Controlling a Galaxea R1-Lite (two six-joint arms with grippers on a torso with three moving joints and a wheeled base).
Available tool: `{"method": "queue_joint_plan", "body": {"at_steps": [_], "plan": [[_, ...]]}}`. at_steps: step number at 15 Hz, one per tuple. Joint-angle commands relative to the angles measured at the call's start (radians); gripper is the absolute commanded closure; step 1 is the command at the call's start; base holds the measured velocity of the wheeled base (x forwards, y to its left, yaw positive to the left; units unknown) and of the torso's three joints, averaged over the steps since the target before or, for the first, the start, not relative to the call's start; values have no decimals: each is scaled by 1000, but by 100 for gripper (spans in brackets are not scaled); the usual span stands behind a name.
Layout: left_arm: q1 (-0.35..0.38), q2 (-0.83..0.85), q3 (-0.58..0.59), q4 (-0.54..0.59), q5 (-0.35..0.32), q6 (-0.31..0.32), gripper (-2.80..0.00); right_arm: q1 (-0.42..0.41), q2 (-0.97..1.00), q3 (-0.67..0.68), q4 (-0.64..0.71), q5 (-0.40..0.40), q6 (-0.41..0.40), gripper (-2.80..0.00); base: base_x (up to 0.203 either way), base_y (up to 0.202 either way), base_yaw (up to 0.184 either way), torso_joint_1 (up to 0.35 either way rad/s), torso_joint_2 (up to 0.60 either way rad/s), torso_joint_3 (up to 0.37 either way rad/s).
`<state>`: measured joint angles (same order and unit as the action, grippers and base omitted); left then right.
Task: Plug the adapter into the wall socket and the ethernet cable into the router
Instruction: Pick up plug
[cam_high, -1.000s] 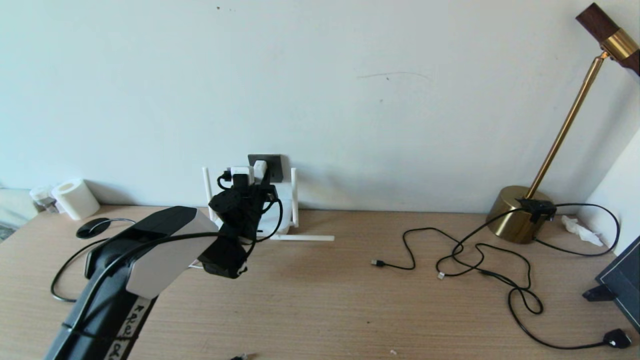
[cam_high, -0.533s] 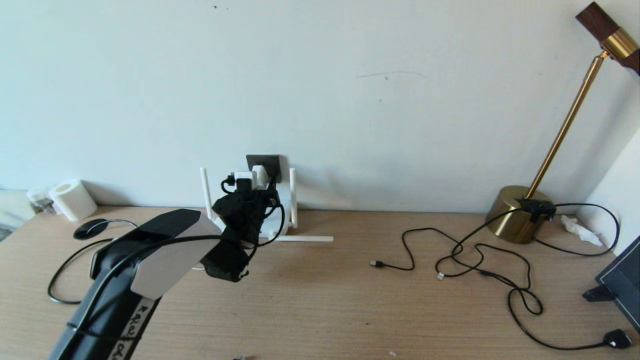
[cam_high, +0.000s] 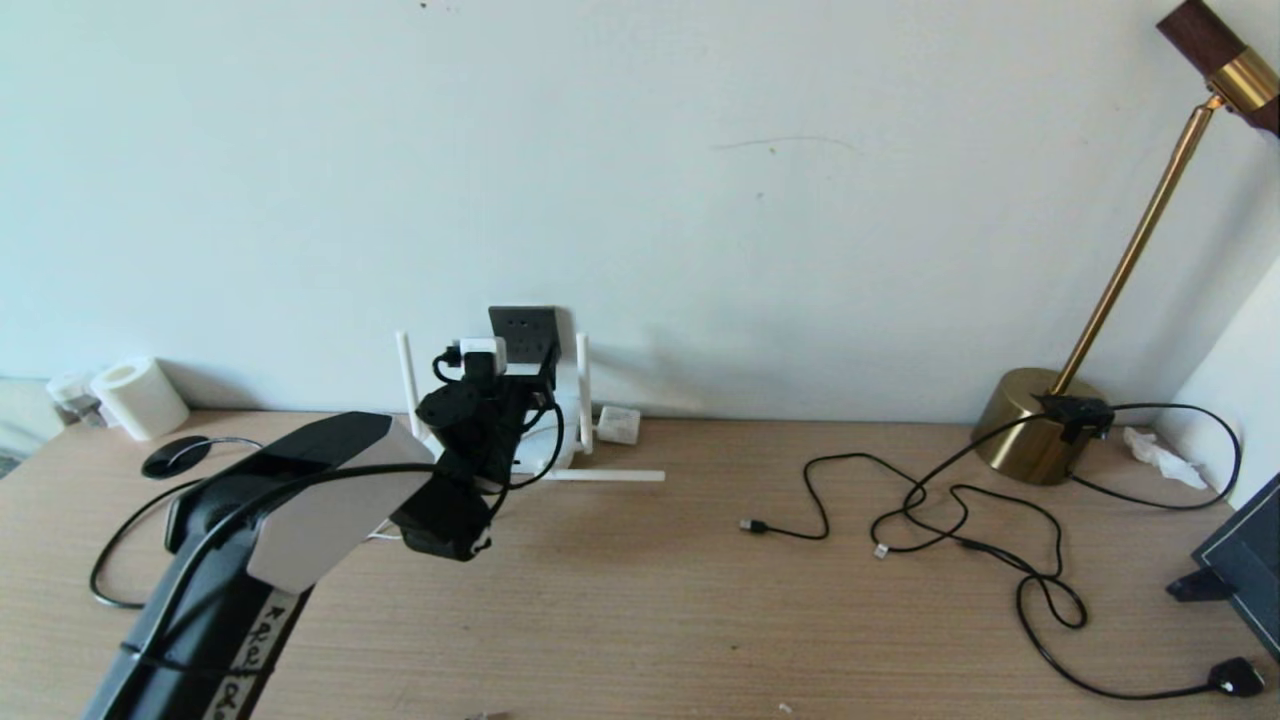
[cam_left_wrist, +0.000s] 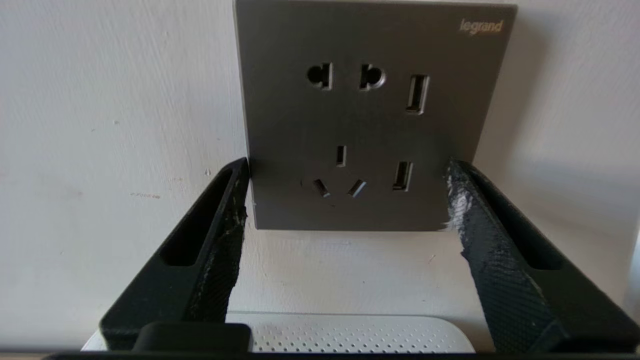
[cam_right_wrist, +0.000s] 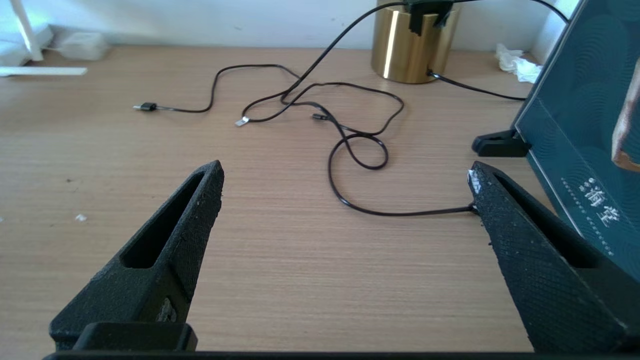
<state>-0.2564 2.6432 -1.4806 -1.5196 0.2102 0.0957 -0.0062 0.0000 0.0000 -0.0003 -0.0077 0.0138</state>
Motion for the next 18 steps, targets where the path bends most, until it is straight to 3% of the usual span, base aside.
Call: {"method": "queue_joint_plan", "body": {"at_steps": [1, 5, 10, 12, 14, 16, 18], "plan": [[-3, -14, 17, -10, 9, 2, -280, 0, 1, 0, -1, 0, 0, -280, 0, 0, 0, 0, 0, 0], [6, -55, 119, -10, -7, 5, -280, 0, 2, 0, 0, 0, 0, -280, 0, 0, 0, 0, 0, 0], [5, -287, 349, 11, -157, 60, -280, 0, 2, 0, 0, 0, 0, -280, 0, 0, 0, 0, 0, 0], [4, -343, 466, 50, -266, 136, -280, 0, 2, 0, -1, 0, 0, -280, 0, 0, 0, 0, 0, 0], [0, -370, 552, 131, -369, 275, -280, 0, 1, 0, -1, 0, 0, -280, 0, 0, 0, 0, 0, 0], [-1, -383, 565, 286, -418, 385, -280, 0, 2, 0, -1, 0, 0, -280, 0, 0, 0, 0, 0, 0], [0, -416, 567, 422, -431, 452, -280, 0, 0, 0, 0, 0, 0, -280, 0, 0, 0, 0, 0, 0]]}}
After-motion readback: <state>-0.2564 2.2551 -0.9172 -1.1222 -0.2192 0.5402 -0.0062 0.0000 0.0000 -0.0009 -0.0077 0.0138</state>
